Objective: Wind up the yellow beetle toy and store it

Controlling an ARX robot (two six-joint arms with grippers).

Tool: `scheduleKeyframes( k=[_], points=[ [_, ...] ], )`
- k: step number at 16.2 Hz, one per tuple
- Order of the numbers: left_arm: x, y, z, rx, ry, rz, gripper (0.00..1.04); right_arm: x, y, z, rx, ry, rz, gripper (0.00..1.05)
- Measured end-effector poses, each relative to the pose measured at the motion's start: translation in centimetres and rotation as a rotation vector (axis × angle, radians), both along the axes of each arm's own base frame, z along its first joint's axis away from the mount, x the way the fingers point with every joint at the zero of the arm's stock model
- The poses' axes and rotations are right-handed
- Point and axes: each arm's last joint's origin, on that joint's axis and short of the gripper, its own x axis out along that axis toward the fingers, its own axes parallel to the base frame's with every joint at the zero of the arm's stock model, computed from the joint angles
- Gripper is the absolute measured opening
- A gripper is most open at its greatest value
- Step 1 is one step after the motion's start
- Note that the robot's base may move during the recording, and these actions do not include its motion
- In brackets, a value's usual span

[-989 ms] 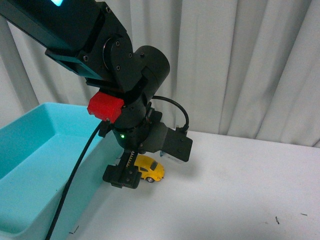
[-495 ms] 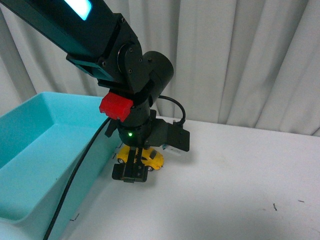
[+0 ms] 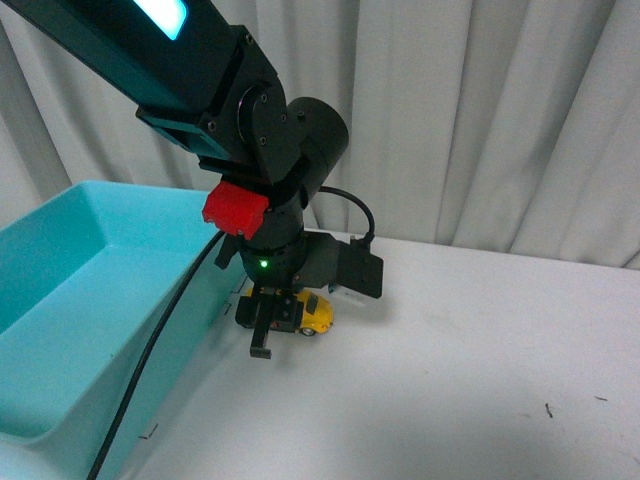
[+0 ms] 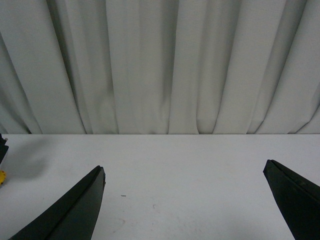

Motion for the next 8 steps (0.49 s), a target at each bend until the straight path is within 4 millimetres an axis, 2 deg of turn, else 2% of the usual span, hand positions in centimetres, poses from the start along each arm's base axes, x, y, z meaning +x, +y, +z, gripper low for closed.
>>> scheduleKeyframes(
  k=[2,3,5,6,8],
  points=[
    [-0.9,-0.9,1.5,-0.075,0.034,-0.064,0.41,0.0,0.0,0.0,0.000,0.000,0.000,0.98],
    [-1.4,-1.4,3.3,-0.151,0.031,-0.074,0.40,0.0,0.0,0.0,0.000,0.000,0.000,0.98],
    [-2.7,-1.9,8.4,-0.368,-0.009,-0.069,0.40,0.0,0.0,0.0,0.000,0.000,0.000,0.98],
    [-3.3,-1.3,11.9,-0.525,-0.080,-0.048,0.40,0.0,0.0,0.0,0.000,0.000,0.000,0.98],
    [-4.7,1.8,17.2,-0.768,-0.210,0.021,0.40,0.0,0.0,0.0,0.000,0.000,0.000,0.98]
  ],
)
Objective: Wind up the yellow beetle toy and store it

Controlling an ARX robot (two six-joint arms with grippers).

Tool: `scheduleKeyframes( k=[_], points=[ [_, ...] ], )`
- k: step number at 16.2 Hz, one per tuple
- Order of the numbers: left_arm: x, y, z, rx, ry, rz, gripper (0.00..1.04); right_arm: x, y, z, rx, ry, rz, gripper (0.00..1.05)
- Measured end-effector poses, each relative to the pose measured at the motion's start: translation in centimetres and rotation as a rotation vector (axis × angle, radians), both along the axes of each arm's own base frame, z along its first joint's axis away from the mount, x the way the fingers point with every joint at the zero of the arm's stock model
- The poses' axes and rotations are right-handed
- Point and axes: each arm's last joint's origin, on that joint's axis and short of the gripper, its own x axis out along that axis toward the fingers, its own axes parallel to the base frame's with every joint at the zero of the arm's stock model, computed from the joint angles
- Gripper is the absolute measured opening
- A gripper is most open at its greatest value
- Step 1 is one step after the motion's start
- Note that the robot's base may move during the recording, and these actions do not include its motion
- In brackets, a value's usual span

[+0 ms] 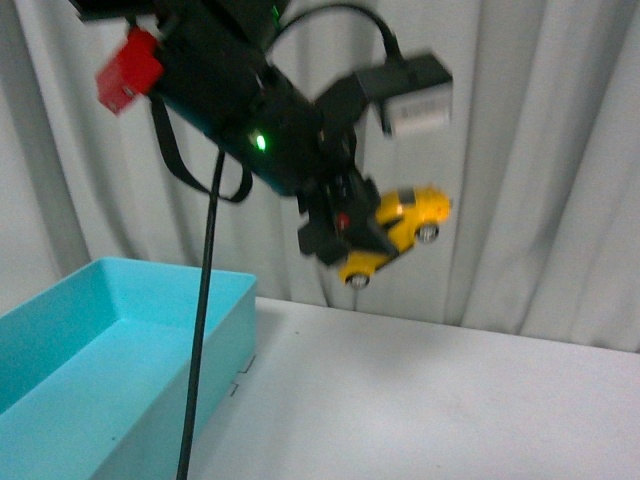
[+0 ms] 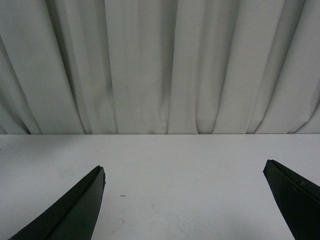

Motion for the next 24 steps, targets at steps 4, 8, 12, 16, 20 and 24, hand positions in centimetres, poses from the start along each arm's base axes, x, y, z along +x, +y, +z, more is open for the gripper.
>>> scheduleKeyframes(
  k=[4,8,12,16,20,24],
  points=[
    [-2.1,9.4,4.0,-0.173,-0.058,0.444,0.40,0.0,0.0,0.0,0.000,0.000,0.000,0.98],
    [-2.7,16.2,-2.3,-0.128,0.136,0.870,0.40,0.0,0.0,0.0,0.000,0.000,0.000,0.98],
    [-2.2,17.9,-7.1,-0.046,0.199,1.018,0.40,0.0,0.0,0.0,0.000,0.000,0.000,0.98],
    [-1.8,19.1,-11.8,0.008,0.247,1.103,0.40,0.0,0.0,0.0,0.000,0.000,0.000,0.98],
    [-1.5,18.7,-14.2,0.060,0.265,1.097,0.40,0.0,0.0,0.0,0.000,-0.001,0.000,0.98],
    [-1.8,17.8,-15.3,0.122,0.306,1.039,0.61,0.0,0.0,0.0,0.000,0.000,0.000,0.98]
  ],
)
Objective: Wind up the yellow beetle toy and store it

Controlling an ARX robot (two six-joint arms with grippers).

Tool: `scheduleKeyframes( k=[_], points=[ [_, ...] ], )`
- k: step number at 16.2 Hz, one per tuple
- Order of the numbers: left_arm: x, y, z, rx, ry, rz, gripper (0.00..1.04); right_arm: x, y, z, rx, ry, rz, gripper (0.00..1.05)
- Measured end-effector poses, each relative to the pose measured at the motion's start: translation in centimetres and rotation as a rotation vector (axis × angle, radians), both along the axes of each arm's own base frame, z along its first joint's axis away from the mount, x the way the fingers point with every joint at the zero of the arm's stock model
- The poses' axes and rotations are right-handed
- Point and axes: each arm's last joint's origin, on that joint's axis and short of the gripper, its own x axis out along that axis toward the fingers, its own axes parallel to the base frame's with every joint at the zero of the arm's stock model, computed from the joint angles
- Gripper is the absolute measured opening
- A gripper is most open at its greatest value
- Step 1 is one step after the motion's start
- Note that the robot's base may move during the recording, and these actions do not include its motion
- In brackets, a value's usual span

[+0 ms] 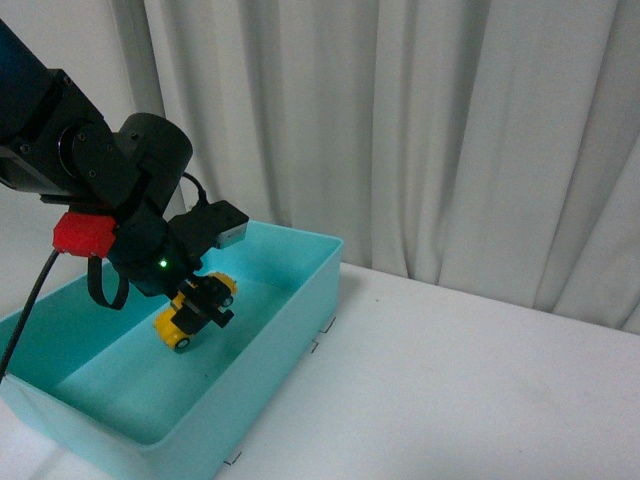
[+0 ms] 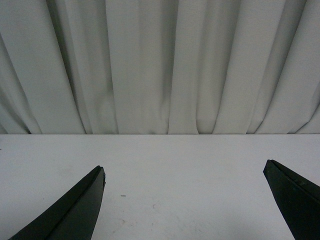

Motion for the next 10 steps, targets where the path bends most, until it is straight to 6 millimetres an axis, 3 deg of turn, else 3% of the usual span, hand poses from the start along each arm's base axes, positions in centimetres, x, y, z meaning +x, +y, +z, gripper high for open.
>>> scheduleKeyframes(
  k=[3,4,8,10],
  points=[
    [-0.2,-0.3,0.0,-0.054,0.012,-0.022,0.94,0.0,0.0,0.0,0.000,0.000,0.000,0.98],
    [-0.5,-0.2,0.6,-0.082,-0.010,-0.025,1.00,0.0,0.0,0.0,0.000,0.000,0.000,0.98],
    [-2.3,1.0,6.7,-0.136,-0.236,-0.011,0.98,0.0,0.0,0.0,0.000,0.000,0.000,0.98],
    [-5.4,0.9,9.9,-0.164,-0.346,-0.023,0.98,0.0,0.0,0.0,0.000,0.000,0.000,0.98]
  ],
)
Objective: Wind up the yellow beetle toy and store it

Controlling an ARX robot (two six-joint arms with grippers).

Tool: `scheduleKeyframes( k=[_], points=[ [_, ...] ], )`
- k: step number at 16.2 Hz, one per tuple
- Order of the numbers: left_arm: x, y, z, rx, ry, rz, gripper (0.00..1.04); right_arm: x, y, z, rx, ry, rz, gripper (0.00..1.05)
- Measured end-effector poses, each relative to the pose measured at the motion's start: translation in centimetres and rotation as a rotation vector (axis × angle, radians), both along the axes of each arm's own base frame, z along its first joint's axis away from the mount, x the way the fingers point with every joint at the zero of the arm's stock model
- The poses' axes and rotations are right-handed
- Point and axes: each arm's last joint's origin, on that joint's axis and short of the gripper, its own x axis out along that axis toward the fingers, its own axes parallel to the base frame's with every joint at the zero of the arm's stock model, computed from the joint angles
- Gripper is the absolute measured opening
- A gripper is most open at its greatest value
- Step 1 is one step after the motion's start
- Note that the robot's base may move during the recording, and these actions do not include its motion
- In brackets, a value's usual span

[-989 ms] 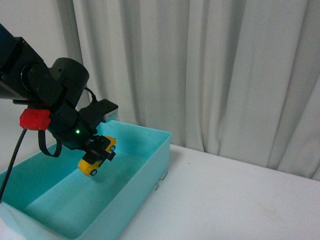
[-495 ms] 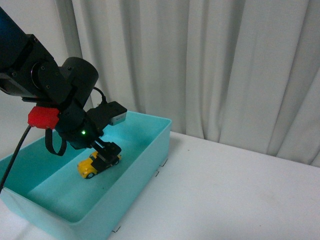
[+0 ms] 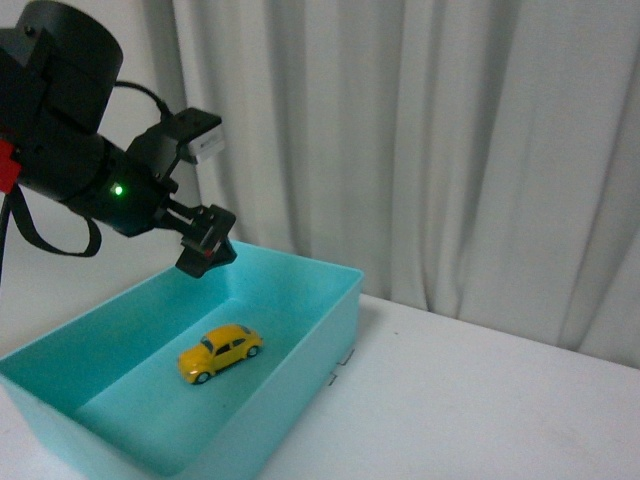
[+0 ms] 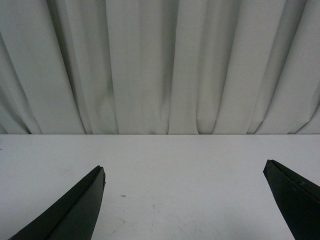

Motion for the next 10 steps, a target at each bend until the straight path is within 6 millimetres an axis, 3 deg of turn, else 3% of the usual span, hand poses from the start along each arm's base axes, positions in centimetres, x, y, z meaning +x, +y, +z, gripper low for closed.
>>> scheduleKeyframes(
  k=[4,5,6,7,10],
  points=[
    [-6.0,-1.4,5.1,-0.013,-0.163,-0.059,0.98,0.0,0.0,0.0,0.000,0.000,0.000,0.98],
    [-7.4,-2.0,6.5,0.000,-0.460,-0.052,0.87,0.0,0.0,0.0,0.000,0.000,0.000,0.98],
    [-9.3,-3.4,5.8,-0.072,-0.643,-0.027,0.73,0.0,0.0,0.0,0.000,0.001,0.000,0.98],
    [-10.2,-4.4,4.4,-0.130,-0.694,-0.022,0.62,0.0,0.0,0.0,0.000,0.000,0.000,0.98],
    [-12.1,-6.1,1.1,-0.217,-0.682,0.011,0.30,0.0,0.0,0.0,0.000,0.000,0.000,0.98]
  ],
)
